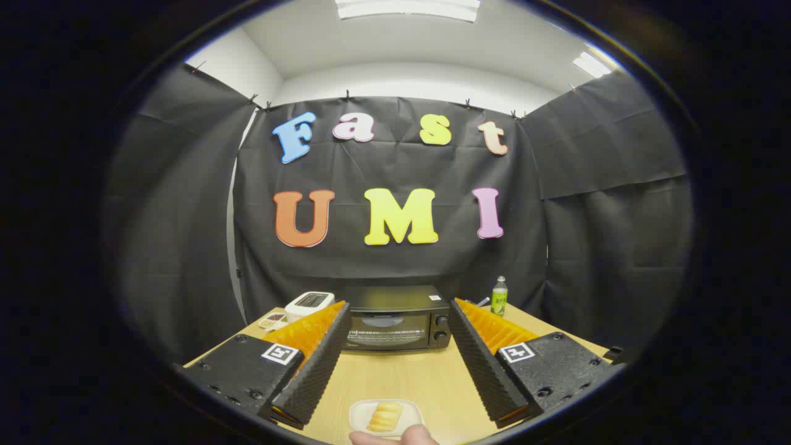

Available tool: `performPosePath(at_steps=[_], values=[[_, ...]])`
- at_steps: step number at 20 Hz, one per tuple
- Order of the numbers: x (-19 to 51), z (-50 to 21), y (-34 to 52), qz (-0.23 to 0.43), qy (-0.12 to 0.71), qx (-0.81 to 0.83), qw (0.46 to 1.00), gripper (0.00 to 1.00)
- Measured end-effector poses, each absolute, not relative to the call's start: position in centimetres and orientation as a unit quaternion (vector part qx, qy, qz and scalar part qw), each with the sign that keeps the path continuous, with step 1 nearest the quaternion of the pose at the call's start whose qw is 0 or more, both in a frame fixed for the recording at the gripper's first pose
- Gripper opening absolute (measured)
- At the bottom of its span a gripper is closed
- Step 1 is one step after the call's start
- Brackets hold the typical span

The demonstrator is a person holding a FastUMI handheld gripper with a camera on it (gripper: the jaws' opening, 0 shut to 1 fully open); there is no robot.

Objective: Open the toaster oven, put the food inside, and close the toaster oven door.

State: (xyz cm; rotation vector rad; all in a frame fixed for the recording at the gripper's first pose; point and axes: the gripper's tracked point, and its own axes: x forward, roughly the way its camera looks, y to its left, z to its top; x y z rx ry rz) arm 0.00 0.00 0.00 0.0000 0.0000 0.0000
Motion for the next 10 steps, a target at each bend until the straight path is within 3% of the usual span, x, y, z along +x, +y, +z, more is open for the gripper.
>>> performPosePath(at_steps=[10], values=[[-0.60,0.87,0.60,0.001,-0.018,-0.017,1.000,1.00]])
